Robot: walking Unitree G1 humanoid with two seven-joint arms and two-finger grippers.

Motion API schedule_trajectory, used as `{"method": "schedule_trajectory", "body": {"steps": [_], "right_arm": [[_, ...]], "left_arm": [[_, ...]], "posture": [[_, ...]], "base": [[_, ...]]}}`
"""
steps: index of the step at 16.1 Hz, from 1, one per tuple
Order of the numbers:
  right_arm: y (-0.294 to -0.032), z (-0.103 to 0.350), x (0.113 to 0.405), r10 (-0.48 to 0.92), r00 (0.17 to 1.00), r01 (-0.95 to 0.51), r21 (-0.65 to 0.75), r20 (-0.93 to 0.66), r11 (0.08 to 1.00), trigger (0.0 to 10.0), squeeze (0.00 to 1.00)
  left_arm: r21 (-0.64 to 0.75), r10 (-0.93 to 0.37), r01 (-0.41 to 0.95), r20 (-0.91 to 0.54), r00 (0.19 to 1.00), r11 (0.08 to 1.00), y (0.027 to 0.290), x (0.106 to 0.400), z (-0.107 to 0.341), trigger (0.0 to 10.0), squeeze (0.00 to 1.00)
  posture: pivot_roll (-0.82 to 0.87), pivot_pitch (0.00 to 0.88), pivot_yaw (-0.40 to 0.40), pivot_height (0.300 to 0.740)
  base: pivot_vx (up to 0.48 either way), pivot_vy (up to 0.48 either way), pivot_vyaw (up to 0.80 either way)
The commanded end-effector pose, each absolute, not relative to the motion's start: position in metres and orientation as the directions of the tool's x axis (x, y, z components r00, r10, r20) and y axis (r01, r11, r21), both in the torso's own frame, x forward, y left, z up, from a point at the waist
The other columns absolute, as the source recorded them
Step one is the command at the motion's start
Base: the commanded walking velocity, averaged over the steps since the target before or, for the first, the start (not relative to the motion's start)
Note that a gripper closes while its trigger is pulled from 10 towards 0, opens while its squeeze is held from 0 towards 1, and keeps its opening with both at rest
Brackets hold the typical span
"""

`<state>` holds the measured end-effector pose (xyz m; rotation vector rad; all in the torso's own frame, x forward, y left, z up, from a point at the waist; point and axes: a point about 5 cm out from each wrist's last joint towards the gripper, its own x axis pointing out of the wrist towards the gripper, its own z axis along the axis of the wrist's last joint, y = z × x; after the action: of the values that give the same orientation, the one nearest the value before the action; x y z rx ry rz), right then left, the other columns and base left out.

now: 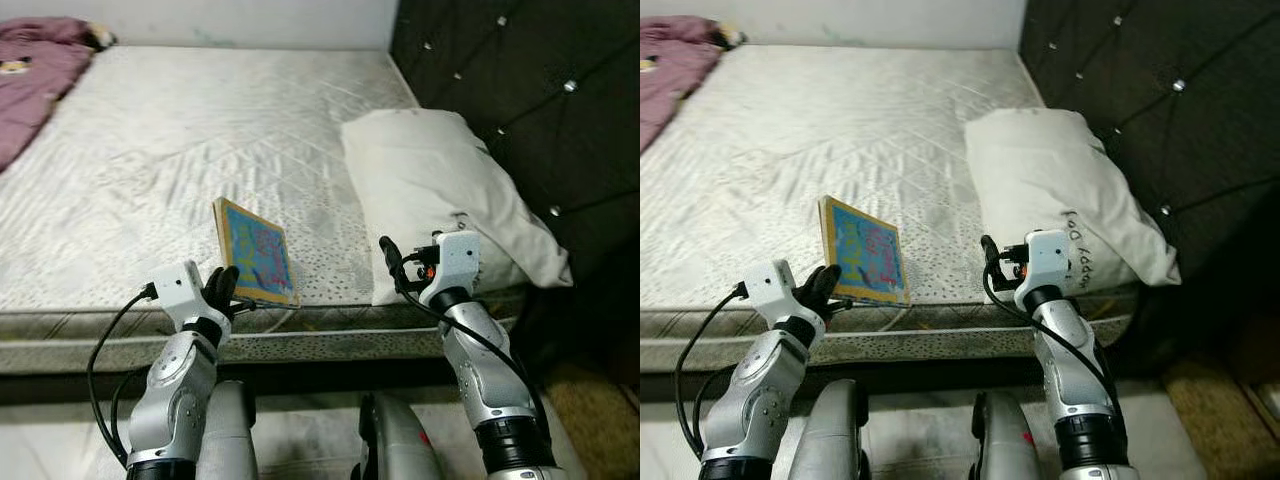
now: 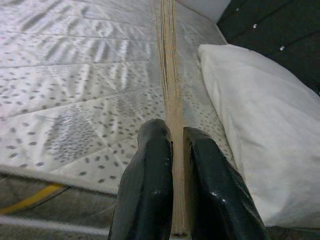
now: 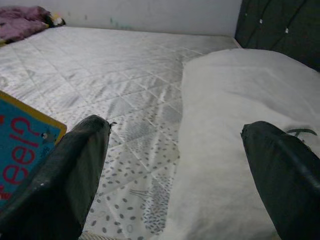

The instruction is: Clean up the room

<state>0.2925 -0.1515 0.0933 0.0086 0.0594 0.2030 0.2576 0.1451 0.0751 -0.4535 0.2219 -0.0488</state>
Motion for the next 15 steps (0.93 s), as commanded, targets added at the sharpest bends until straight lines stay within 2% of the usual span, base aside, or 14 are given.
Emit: {"method": "schedule_trajectory", "body": {"steps": [1,8,11,15], "right_arm": [[-0.1504,0.0968,0.2959,0.206,0.978,-0.206,0.006,-0.045,0.979,10.0,0.0],[-0.1509,0.0967,0.2958,0.204,0.978,-0.204,0.003,-0.042,0.979,10.0,0.0],[-0.1442,0.0998,0.2942,0.253,0.967,-0.254,-0.06,-0.013,0.965,10.0,0.0],[-0.1482,0.0977,0.2951,0.228,0.973,-0.229,-0.045,-0.023,0.972,10.0,0.0]], "left_arm": [[-0.452,-0.108,0.044,-0.118,0.987,0.891,0.14,0.2644,0.0915,10.0,0.0],[-0.453,-0.115,0.046,-0.126,0.985,0.89,0.1388,0.2651,0.0898,10.0,0.0],[-0.451,-0.111,0.045,-0.122,0.986,0.891,0.1394,0.2655,0.0897,10.0,0.0],[-0.478,-0.091,0.02,-0.127,0.988,0.878,0.14,0.267,0.0886,10.0,0.0]], "posture": [[-0.05,0.0,-0.024,0.626],[-0.06,0.0,-0.022,0.626],[-0.06,0.0,-0.021,0.626],[-0.06,0.0,-0.02,0.626]], "base": [[0.319,0.0,0.0],[0.318,0.0,0.0],[0.314,0.0,0.0],[0.0,0.0,0.0]]}}
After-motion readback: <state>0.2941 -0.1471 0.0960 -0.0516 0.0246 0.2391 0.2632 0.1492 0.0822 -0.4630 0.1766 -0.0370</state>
